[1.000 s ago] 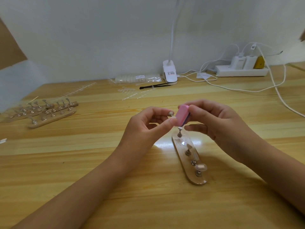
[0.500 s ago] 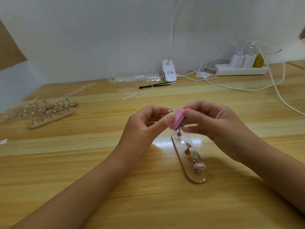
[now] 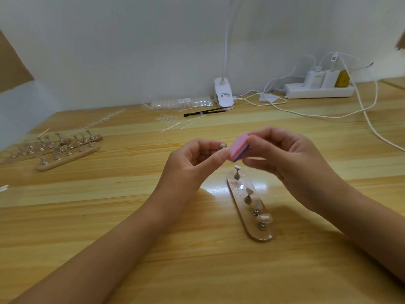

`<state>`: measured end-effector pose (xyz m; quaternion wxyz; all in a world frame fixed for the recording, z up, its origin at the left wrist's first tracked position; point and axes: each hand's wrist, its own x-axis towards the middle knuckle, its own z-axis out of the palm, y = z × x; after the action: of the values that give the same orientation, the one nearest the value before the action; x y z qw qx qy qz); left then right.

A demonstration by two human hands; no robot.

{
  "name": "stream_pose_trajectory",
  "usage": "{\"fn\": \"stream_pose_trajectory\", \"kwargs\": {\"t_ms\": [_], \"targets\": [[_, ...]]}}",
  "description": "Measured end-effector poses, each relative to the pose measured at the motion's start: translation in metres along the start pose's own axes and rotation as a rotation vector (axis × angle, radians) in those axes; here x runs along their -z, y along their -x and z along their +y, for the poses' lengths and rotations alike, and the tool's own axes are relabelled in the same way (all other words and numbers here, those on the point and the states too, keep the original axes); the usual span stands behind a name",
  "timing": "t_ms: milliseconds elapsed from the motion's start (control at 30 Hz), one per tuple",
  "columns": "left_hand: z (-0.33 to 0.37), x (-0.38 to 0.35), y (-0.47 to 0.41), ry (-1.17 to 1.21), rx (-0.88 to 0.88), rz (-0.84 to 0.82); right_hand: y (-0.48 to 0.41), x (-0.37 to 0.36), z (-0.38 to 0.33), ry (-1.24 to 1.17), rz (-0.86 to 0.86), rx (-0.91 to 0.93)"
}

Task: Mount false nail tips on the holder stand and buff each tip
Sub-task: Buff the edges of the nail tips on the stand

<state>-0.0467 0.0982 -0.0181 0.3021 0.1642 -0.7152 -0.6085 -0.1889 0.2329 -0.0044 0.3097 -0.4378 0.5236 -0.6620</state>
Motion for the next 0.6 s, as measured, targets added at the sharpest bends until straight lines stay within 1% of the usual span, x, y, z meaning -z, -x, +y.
{"fn": "stream_pose_trajectory", "kwargs": {"t_ms": [33,133,233,333,433,533,600], "targets": [[0.0005,-0.0002,-0.0002,0.013,0.004,0.000,-0.0001,0.0002,-0.0007,-0.008,0.010,0.010],[0.0003,-0.0002,0.0005,0.006,0.007,-0.006,0.0006,-0.0022,-0.0005,-0.002,-0.029,0.017],[0.0014,-0.0006,0.0005,0.014,-0.002,-0.010,0.0006,-0.0016,0.0004,-0.039,0.026,0.059],[0.0014,-0.0003,0.0008,0.016,0.005,-0.007,0.0010,-0.0038,0.0010,-0.003,-0.067,0.019],[0.0019,0.0000,0.0008,0.032,0.004,-0.004,0.0011,-0.0031,0.0019,-0.034,-0.010,0.042],[0.0012,0.0009,0.0000,0.028,0.024,0.007,0.0015,-0.0039,0.0014,-0.027,-0.087,-0.005],[0.0009,0.0005,0.0001,0.037,0.034,0.004,0.0012,-0.0046,0.0020,-0.037,-0.064,0.004]]}}
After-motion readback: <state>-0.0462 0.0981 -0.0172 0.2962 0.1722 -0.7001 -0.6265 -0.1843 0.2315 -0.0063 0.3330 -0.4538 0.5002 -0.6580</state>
